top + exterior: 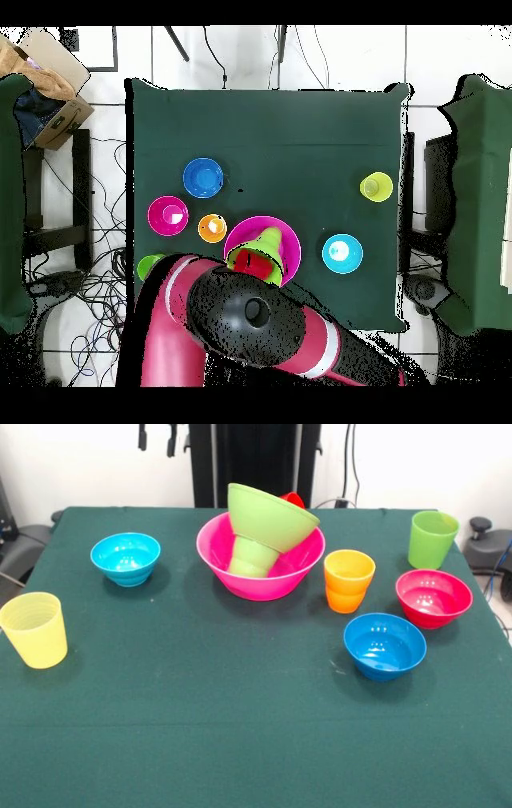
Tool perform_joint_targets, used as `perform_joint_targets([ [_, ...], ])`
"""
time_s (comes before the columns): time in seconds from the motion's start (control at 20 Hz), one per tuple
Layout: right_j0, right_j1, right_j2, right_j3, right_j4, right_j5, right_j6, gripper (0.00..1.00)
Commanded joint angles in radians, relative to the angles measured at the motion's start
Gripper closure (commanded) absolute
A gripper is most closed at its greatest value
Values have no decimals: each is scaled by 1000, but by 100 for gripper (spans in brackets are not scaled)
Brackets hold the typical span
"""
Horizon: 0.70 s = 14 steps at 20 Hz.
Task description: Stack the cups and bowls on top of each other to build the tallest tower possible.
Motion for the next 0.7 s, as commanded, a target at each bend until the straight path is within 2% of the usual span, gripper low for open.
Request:
perform_joint_targets([
  [0.05, 87, 25, 56, -107, -459, -1, 158, 0],
  [0.2, 133, 40, 48, -122, -501, 26, 225, 0],
  [0.35, 114, 25, 89, -117, -508, 53, 199, 0],
  [0.5, 60, 9, 137, -101, -488, 80, 101, 0],
  [0.7, -53, -18, 165, -84, -427, 95, -111, 0],
])
